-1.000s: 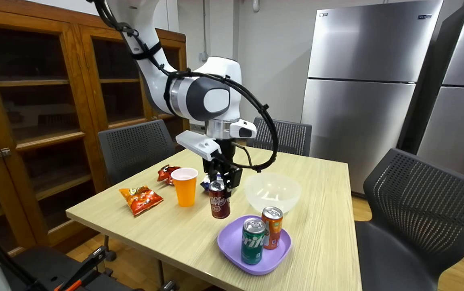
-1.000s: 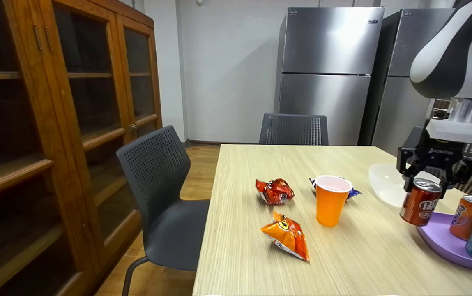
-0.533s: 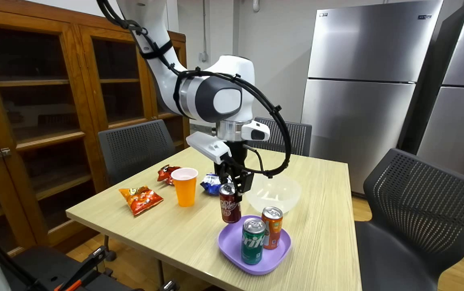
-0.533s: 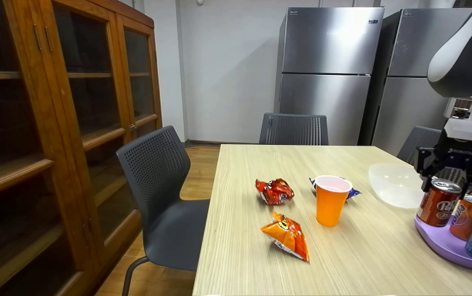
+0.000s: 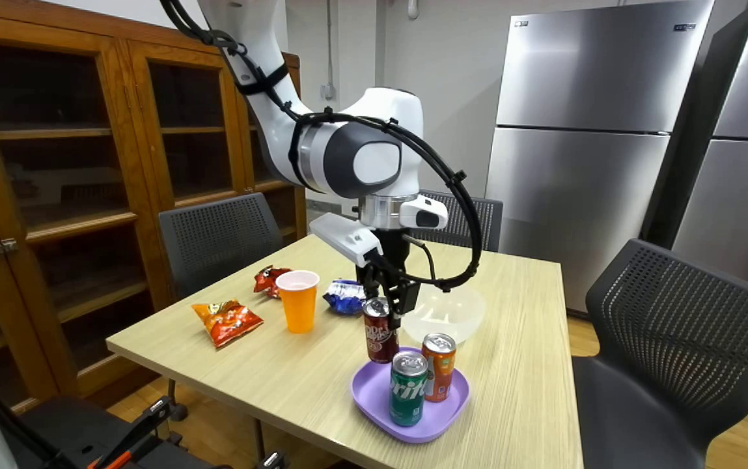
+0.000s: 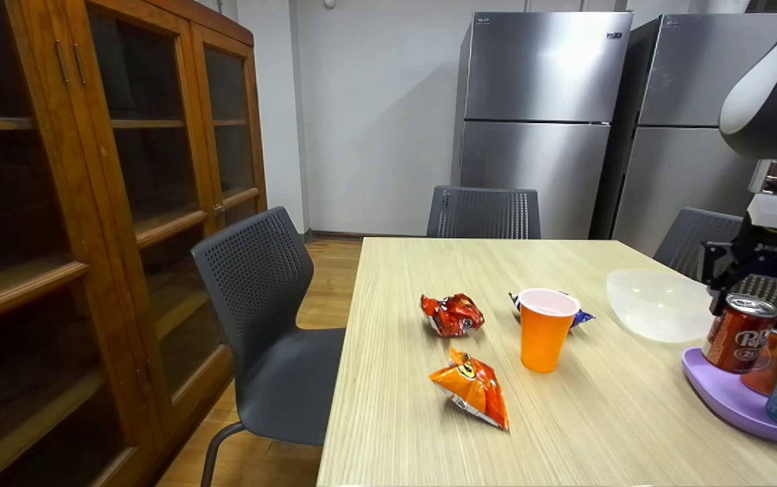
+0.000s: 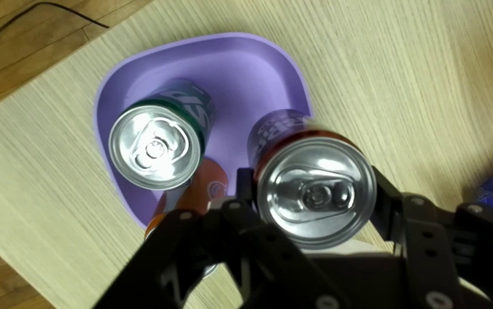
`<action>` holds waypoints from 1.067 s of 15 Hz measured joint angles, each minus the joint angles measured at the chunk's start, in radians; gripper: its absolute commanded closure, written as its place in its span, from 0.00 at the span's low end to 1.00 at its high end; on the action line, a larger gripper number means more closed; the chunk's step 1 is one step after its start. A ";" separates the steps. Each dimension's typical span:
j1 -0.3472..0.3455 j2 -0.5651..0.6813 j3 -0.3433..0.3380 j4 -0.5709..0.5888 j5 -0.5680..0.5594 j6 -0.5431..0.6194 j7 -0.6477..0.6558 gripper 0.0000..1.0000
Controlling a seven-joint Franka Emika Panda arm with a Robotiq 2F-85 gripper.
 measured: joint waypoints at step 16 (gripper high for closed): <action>-0.006 0.104 -0.008 0.088 0.002 -0.006 0.020 0.62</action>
